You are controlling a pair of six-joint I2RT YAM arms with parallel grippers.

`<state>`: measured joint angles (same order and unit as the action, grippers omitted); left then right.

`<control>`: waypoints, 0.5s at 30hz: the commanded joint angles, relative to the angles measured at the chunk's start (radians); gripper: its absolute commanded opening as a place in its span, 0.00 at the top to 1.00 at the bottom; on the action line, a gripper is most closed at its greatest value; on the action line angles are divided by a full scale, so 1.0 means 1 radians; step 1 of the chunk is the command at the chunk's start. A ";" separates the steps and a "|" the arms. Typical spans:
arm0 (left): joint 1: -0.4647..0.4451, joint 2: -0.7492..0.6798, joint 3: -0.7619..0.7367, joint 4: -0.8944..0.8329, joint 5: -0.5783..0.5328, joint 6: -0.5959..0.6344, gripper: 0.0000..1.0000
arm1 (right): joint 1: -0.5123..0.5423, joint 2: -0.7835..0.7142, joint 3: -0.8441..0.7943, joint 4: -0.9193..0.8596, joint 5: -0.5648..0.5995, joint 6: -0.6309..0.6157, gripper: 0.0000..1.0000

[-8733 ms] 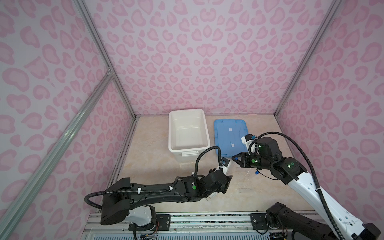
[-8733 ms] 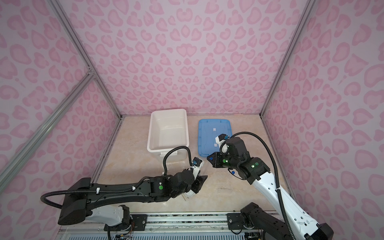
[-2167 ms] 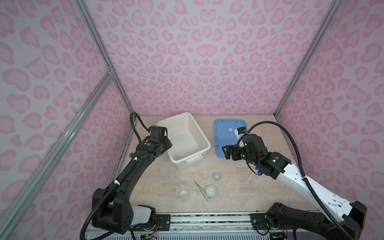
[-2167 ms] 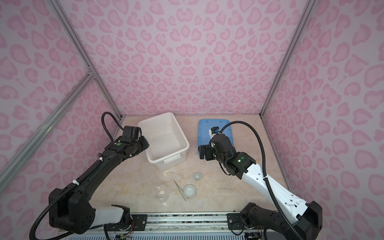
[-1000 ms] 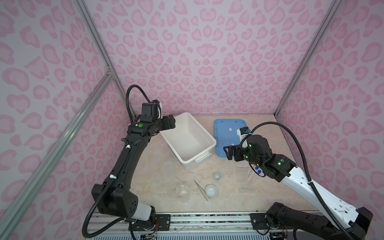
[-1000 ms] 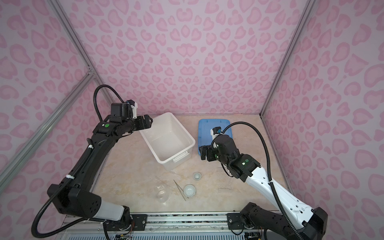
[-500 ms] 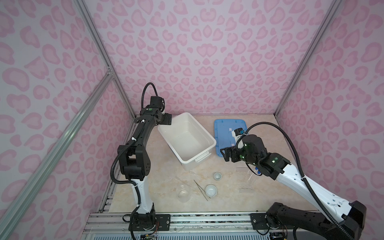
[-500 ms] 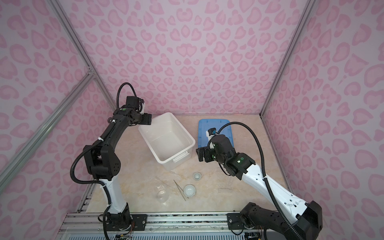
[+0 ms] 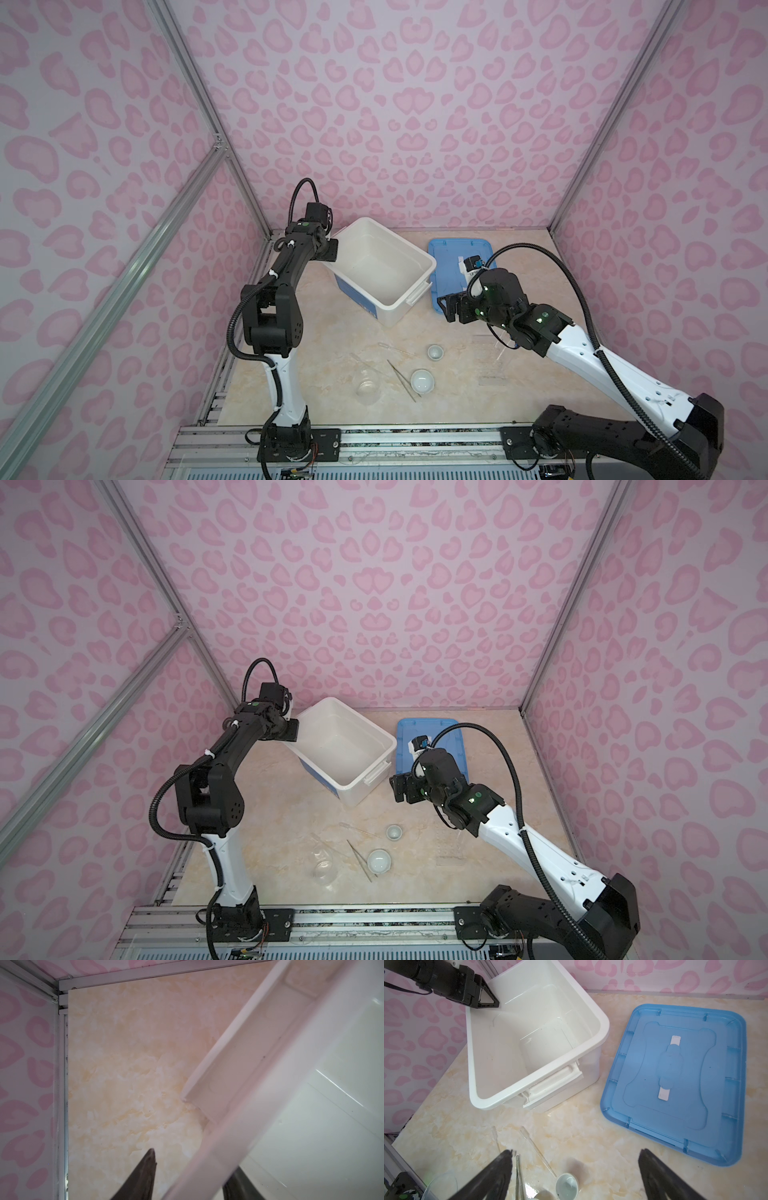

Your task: Organize the chemistry lab equipment

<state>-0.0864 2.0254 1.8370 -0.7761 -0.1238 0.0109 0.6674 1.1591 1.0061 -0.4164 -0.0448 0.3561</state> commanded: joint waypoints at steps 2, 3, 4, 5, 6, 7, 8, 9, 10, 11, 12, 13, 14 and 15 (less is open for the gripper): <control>0.002 -0.090 -0.075 0.038 -0.030 -0.012 0.48 | 0.001 0.005 0.005 0.019 -0.007 -0.005 0.05; 0.002 -0.106 -0.091 0.037 -0.028 -0.014 0.48 | 0.001 0.005 0.006 0.019 -0.007 -0.005 0.05; 0.003 -0.120 -0.102 0.029 -0.025 -0.020 0.51 | 0.000 0.004 0.007 0.019 -0.009 -0.005 0.05; 0.002 -0.135 -0.115 0.022 -0.018 -0.028 0.59 | 0.001 0.004 0.008 0.018 -0.012 -0.006 0.06; 0.002 -0.155 -0.139 0.020 -0.009 -0.040 0.61 | 0.001 0.005 0.010 0.014 -0.013 -0.005 0.06; 0.003 -0.176 -0.167 0.024 -0.007 -0.058 0.60 | 0.001 0.004 0.008 0.014 -0.013 -0.005 0.06; 0.003 -0.194 -0.193 0.027 -0.005 -0.075 0.61 | 0.000 0.002 0.007 0.017 -0.014 -0.003 0.06; 0.003 -0.210 -0.221 0.026 0.002 -0.094 0.61 | 0.001 0.000 0.006 0.019 -0.013 -0.002 0.06; 0.002 -0.226 -0.245 0.029 0.015 -0.108 0.61 | 0.001 -0.001 0.003 0.019 -0.013 0.000 0.06; 0.002 -0.241 -0.270 0.040 0.027 -0.118 0.62 | 0.000 -0.001 0.004 0.018 -0.016 0.000 0.06; 0.002 -0.252 -0.289 0.043 0.033 -0.124 0.62 | 0.001 -0.003 0.006 0.017 -0.016 0.001 0.06; 0.002 -0.259 -0.296 0.024 0.027 -0.137 0.61 | 0.001 -0.004 0.006 0.014 -0.016 0.001 0.07; 0.002 -0.272 -0.305 0.011 0.021 -0.153 0.61 | 0.002 -0.007 0.006 0.013 -0.015 0.003 0.07; 0.002 -0.297 -0.328 0.010 0.025 -0.171 0.61 | 0.003 -0.010 0.004 0.011 -0.015 0.006 0.07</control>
<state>-0.0845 1.7676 1.5398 -0.7151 -0.1253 -0.1089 0.6678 1.1534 1.0084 -0.4137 -0.0566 0.3565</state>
